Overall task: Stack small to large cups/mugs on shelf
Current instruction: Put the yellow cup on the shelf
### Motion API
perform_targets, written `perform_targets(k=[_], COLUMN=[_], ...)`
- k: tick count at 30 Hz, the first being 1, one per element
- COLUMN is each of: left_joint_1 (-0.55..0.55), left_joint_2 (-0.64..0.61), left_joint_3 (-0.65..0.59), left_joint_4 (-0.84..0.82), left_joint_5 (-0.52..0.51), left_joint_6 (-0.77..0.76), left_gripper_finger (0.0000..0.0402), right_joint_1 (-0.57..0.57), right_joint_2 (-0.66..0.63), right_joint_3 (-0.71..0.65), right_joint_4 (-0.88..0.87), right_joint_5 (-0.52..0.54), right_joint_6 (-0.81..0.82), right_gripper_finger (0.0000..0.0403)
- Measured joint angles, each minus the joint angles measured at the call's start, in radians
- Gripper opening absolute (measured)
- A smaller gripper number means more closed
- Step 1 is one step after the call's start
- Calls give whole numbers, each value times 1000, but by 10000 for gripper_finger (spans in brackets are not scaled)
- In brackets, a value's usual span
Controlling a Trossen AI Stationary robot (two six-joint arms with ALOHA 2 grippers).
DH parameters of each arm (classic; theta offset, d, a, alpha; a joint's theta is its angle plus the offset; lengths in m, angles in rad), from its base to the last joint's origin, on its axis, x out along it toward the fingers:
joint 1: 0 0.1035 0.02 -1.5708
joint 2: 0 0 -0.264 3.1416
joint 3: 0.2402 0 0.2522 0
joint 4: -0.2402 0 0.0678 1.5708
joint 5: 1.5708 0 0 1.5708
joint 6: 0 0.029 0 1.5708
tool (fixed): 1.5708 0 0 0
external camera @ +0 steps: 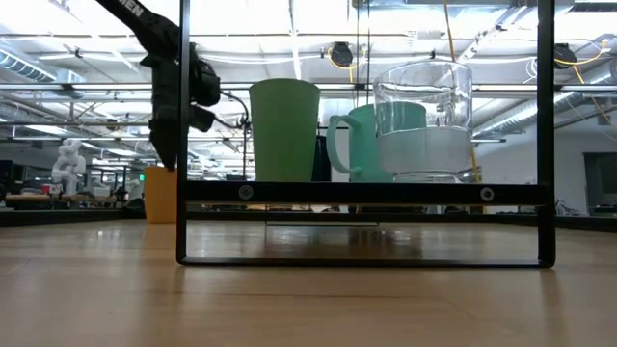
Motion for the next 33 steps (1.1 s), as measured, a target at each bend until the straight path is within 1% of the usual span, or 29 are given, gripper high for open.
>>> perform_targets(k=[5,9,13,16,19,21,24,26,29,33], left_joint_1=[11,12,0,-5,-13,-25,-70,-112,-212,-345], left_joint_2=[0,-11,-31,-45,-48,-48,-48,-59,-99,-153], left_joint_3=[-76,-112,-102,-70,-37,-8,35,66,128,232], left_joint_4=[0,2,16,8,-27,-79,-165,-223,-278,-295], left_joint_5=[3,-14,-16,30,31,37,68,107,116,114], left_joint_6=[-9,-19,-19,-26,-36,-43,-59,-70,-101,-206], left_gripper_finger=[58,14,6,4,3,3,3,2,2,1], right_joint_1=[0,0,0,0,0,0,-1,-7,-16,-34], right_joint_2=[0,0,0,0,0,0,0,0,0,0], right_joint_3=[0,0,0,0,0,0,0,0,0,0], right_joint_4=[0,0,0,0,0,0,-1,-1,-15,-39], right_joint_5=[0,0,0,0,0,0,1,9,30,55], right_joint_6=[15,19,18,16,14,4,-10,-23,-39,-65], right_gripper_finger=[185,185,185,185,185,185,185,185,185,185])
